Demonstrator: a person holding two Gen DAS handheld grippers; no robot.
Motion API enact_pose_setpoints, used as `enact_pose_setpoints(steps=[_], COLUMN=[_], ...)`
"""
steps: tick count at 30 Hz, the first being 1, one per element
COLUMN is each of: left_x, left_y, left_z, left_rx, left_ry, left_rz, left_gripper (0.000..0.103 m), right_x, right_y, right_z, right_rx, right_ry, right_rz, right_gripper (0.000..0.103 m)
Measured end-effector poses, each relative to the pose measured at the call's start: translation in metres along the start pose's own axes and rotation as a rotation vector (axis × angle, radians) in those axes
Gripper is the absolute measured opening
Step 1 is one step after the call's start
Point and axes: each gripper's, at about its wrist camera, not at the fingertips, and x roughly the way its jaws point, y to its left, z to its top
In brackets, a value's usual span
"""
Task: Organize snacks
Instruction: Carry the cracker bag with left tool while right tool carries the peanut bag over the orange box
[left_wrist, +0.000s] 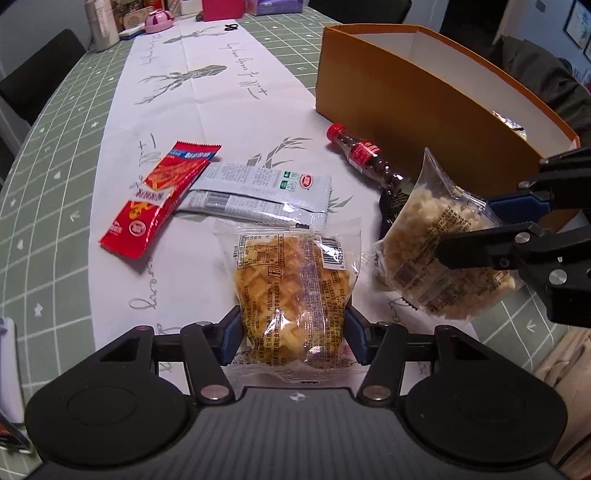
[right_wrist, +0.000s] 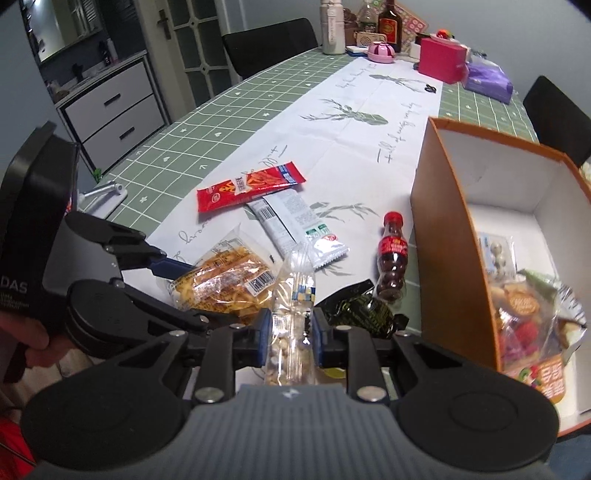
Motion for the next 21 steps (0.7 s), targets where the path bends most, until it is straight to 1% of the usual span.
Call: enact_pose_setpoints(steps=[3,9,15,21], left_x=[-0.016,-0.048,-0.061,-0.065], left_y=[-0.001,-0.016,-0.04,-0.06], left_z=[0.013,0.048,0.082,0.117], left_rx=[0.056,0.179,0.282,0.352], left_ry=[-0.004,-0.033,-0.041,-0.097], left_rz=[0.016,0.052,0.074,0.112], left_gripper=[0.064,0.064,0.064,0.064], right_x=[-0.009,-0.035,-0.054,-0.074], right_y=[0.003,0.0,-0.001,-0.013], right_z=[0.008,0.029,0.05,0.072], right_rx=[-0.062,-0.15,-0.259,-0.335], right_ry=[0.018,-0.004,0.005,-0.026], right_rz=[-0.03,-0.108,-0.183,-0.281], right_gripper=[0.02,0.02,0.02,0.02])
